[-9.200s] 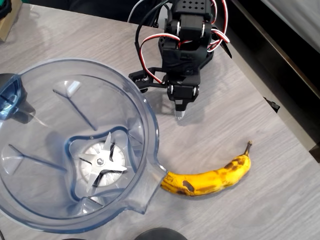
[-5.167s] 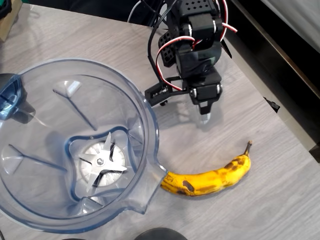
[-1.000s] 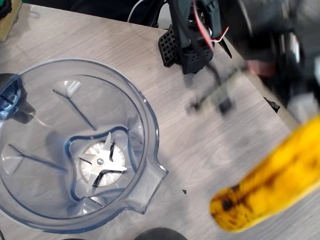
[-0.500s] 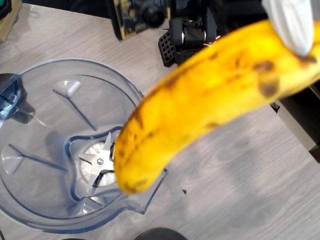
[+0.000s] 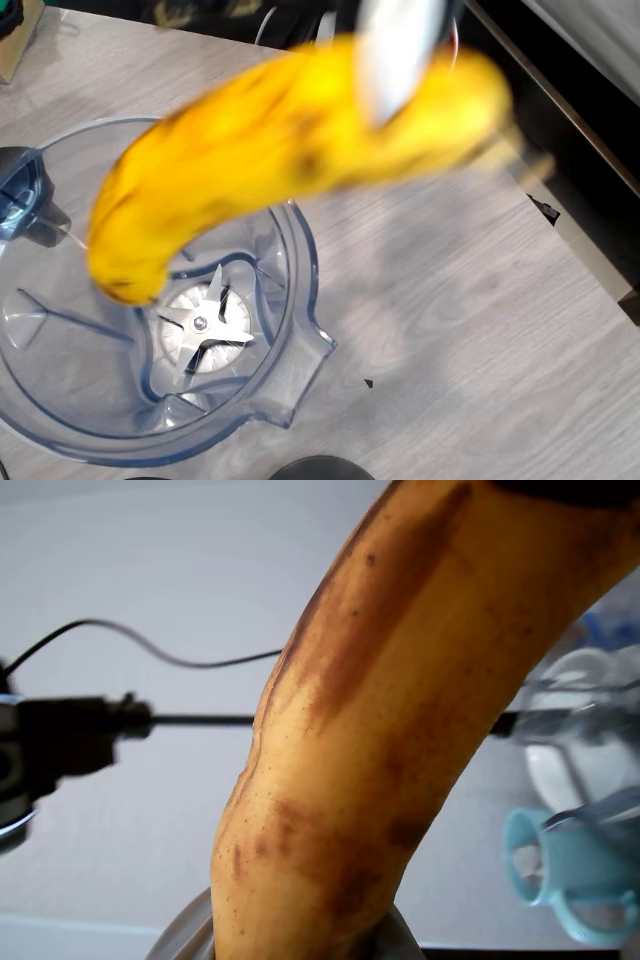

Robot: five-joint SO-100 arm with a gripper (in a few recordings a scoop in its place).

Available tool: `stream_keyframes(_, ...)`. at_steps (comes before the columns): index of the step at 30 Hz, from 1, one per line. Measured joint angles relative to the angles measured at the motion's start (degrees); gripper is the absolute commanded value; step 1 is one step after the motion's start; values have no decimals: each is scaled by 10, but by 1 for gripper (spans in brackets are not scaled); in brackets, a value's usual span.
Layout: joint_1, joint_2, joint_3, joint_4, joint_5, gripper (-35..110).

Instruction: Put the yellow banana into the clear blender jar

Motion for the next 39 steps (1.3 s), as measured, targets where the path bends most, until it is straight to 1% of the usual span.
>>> stream_keyframes(5, 72, -49, 8, 34, 9, 4)
stream_keyframes(12, 106, -105, -5, 58, 17, 4)
stream_keyframes(15, 123, -168, -75, 113, 27, 4)
stream_keyframes(18, 134, -201, -118, 141, 36, 4)
stream_keyframes(21, 152, -295, -219, 183, 46, 4)
stream_keyframes(25, 151, -393, -314, 233, 51, 4)
stream_keyframes(30, 152, -468, -391, 279, 55, 13)
stream_keyframes(35, 152, -498, -396, 296, 55, 16)
stream_keyframes(39, 152, -515, -395, 321, 55, 25)
